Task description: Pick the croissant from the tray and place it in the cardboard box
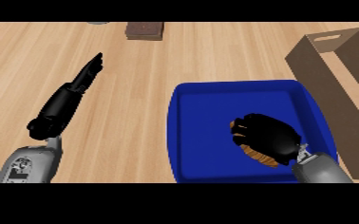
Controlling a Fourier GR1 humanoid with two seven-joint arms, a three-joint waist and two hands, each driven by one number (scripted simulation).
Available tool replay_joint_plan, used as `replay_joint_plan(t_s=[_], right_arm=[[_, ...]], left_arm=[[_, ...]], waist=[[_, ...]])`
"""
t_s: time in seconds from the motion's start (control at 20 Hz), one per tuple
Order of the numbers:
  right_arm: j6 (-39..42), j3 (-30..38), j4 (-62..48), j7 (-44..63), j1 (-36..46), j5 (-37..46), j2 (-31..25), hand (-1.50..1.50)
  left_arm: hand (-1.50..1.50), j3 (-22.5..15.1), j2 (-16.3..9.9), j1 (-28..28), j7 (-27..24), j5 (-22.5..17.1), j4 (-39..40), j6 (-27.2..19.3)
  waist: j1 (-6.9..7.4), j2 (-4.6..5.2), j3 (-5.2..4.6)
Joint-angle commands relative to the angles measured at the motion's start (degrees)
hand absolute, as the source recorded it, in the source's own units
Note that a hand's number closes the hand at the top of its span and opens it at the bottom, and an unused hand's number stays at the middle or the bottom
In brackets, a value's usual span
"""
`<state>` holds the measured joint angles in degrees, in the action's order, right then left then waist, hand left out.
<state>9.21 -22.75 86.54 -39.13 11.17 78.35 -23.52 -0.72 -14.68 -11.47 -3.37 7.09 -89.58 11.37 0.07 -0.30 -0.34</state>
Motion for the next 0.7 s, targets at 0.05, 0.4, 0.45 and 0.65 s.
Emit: replay_joint_plan(t_s=[0.05, 0.4, 0.45, 0.65], right_arm=[[-1.56, -1.59, 3.88, -0.74, -1.94, 1.49, 2.93, 1.5], [1.89, 17.64, -5.75, 19.44, 4.38, -5.94, 13.07, 1.5], [2.19, 21.27, -6.43, 24.57, 4.86, -6.19, 14.19, 1.5], [1.17, 27.32, -9.4, 42.3, 14.69, -3.07, 20.85, 1.5]], left_arm=[[0.0, 1.87, -0.57, -0.66, -0.82, -0.76, 1.09, 1.93], [0.0, 1.96, -0.87, -1.29, -0.54, -0.89, -0.05, 1.74], [0.0, 2.04, -1.32, -0.31, -0.59, -0.35, -0.62, 1.49], [0.0, 0.62, -0.05, -1.5, -0.6, 0.02, 0.53, 1.55]], waist=[[-0.18, 0.26, 0.33], [-0.16, 1.1, 0.36], [-0.03, 0.98, 0.36], [1.7, 1.18, 0.25]])
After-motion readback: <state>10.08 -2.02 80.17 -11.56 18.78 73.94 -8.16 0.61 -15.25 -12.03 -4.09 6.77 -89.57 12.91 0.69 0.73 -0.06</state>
